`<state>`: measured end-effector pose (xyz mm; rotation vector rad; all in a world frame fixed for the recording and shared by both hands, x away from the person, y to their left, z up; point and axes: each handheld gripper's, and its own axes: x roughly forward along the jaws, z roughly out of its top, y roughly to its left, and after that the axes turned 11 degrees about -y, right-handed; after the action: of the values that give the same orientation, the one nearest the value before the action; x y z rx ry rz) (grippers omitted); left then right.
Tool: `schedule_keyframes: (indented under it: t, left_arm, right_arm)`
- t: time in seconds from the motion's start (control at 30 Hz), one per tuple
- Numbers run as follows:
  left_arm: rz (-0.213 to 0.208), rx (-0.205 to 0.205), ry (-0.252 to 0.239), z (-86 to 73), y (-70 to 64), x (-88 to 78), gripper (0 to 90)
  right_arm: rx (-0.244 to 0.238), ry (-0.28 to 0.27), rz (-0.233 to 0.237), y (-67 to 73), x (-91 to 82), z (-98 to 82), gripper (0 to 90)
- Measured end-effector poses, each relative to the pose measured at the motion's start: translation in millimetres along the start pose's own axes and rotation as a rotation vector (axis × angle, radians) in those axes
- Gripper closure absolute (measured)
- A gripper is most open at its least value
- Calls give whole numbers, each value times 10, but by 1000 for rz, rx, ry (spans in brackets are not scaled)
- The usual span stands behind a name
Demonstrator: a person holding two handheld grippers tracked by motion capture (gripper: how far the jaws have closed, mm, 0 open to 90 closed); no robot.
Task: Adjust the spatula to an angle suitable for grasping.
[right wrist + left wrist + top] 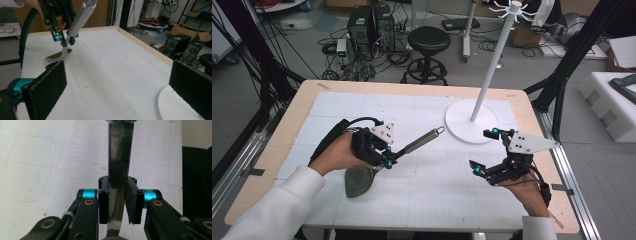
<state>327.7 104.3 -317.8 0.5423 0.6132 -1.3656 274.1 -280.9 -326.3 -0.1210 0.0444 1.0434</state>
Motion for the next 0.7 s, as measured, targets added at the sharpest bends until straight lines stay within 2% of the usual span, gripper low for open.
schedule_keyframes:
  t: [0.27, 0.33, 0.5, 0.7]
  left_arm:
    - [44, -14, -135, 37, 25, -189, 749]
    - [43, -19, -161, 44, 26, -220, 748]
    - [62, -21, -206, 58, 32, -283, 749]
    - [86, -43, -286, 83, 38, -362, 748]
  right_arm:
    - [10, 6, 3, 8, 44, 45, 2]
    - [21, 12, 11, 7, 59, 68, 2]
    - [4, 27, 21, 21, 104, 158, 2]
    - [-8, 15, 18, 39, 152, 273, 3]
